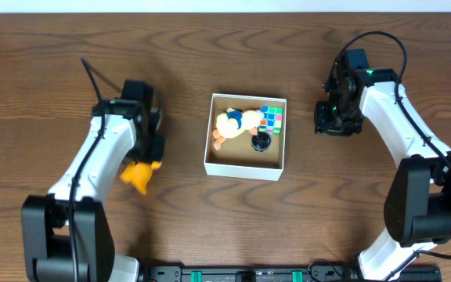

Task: Pack container
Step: 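Move the left gripper to the orange dog toy and grasp it, then carry the dog toy into the box and release it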

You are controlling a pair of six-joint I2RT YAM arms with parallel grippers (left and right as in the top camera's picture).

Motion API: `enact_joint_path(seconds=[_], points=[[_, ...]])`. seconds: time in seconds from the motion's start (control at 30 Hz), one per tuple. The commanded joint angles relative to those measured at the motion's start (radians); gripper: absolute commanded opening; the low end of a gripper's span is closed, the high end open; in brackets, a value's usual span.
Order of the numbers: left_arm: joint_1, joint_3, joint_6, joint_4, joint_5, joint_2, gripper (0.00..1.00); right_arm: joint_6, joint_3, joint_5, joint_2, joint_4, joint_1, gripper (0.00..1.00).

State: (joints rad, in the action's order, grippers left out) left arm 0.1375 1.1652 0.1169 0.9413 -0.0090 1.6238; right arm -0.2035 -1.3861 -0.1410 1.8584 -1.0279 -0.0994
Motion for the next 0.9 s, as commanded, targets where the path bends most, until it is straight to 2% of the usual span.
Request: enact_joint_path(seconds=[0.0,0.1,0.27,0.33,0.57,0.87], points=[[0.088,0.113,0.066,0.002,0.028,-0.061,0.06,0.010,0.000,0.003,0.005,0.004,0.003,0.33],[0.187,0.180,0.137,-0.021,0.027,-0.079,0.06,0.010,0.000,0.003,0.005,0.008,0.003,0.34],[0.367,0.234,0.375,-0.108,0.027,-0.083,0.06,0.010,0.000,0.003,0.005,0.008,0.003,0.33],[0.426,0.233,0.431,-0.148,0.027,-0.079,0.06,0.010,0.000,0.003,0.005,0.007,0.003,0.33],[0.550,0.230,0.439,-0.183,0.028,0.000,0.06,0.010,0.000,0.003,0.005,0.001,0.003,0.33],[0.560,0.225,0.440,-0.165,0.028,0.175,0.06,0.010,0.000,0.003,0.005,-0.004,0.003,0.33]])
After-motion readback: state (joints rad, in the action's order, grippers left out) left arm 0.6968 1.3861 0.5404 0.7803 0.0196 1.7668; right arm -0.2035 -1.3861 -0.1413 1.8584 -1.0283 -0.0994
